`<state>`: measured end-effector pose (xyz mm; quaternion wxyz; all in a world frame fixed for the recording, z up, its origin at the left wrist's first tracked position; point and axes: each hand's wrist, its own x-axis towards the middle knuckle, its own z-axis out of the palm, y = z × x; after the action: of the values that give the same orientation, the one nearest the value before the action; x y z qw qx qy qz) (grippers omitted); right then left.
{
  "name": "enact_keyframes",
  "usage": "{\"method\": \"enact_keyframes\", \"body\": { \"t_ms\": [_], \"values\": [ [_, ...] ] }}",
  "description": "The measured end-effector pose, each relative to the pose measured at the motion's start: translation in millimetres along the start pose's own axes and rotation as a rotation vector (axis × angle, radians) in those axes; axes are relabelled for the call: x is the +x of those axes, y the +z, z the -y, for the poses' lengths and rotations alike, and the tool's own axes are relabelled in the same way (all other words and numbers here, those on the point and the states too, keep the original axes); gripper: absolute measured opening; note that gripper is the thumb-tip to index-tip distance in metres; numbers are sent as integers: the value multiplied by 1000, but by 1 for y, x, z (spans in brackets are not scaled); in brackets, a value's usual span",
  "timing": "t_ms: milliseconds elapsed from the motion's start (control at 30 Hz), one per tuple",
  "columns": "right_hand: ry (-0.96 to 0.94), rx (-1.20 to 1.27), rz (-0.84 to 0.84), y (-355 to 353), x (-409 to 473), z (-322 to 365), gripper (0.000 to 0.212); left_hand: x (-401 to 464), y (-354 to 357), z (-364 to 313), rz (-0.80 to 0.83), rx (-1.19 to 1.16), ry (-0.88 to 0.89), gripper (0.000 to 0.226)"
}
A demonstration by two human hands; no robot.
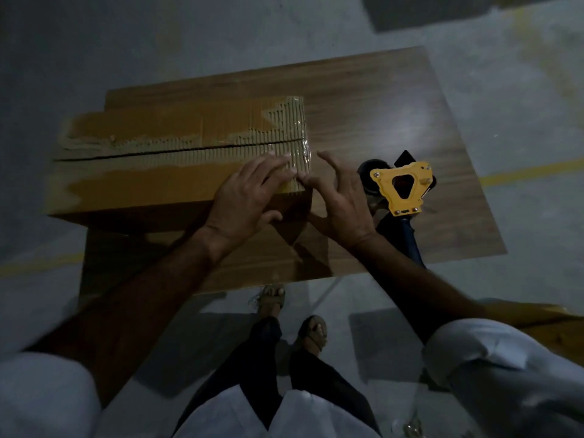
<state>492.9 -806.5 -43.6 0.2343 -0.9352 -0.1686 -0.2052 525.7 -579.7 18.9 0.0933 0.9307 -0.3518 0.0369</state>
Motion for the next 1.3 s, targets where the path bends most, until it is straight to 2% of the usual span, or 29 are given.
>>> {"method": "enact_keyframes", "body": {
  "t_ms": [133,200,267,400,467,633,700,767,833,933,1067,1133,1300],
  "values": [
    [-172,26,40,-22,17,-14,48,8,-12,12,-41,-134,44,57],
    [-241,-1,19,-24,26,-20,41,14,-11,14,-62,-104,38,56],
    [-251,-18,-4,-18,25,-20,43,14,-4,10,-94,-63,41,57],
    [-69,-4,32,0,10,0,59,4,8,-3,-99,-12,3,69],
    [-55,17,45,-2,9,5,60,3,4,-1,-74,-25,6,74],
    [-248,24,92,-28,22,-17,50,17,-13,7,-89,-129,37,52],
    [-324,-5,89,-31,29,-28,43,20,-10,4,-114,-105,17,53],
    [-335,-8,80,-25,30,-29,46,15,-3,2,-135,-96,14,52],
    [-277,-1,78,-17,24,-23,54,8,0,1,-88,-29,31,63],
    [-201,-12,75,-11,19,-12,50,6,-5,-1,-12,-8,13,76],
    [-283,-31,112,-23,31,-21,51,14,-13,2,-56,-95,15,60],
    [-311,-31,115,-22,35,-28,51,14,-10,4,-67,-64,19,60],
    [-155,46,58,-4,19,-6,62,10,4,-5,0,91,3,86]
  ]
}}
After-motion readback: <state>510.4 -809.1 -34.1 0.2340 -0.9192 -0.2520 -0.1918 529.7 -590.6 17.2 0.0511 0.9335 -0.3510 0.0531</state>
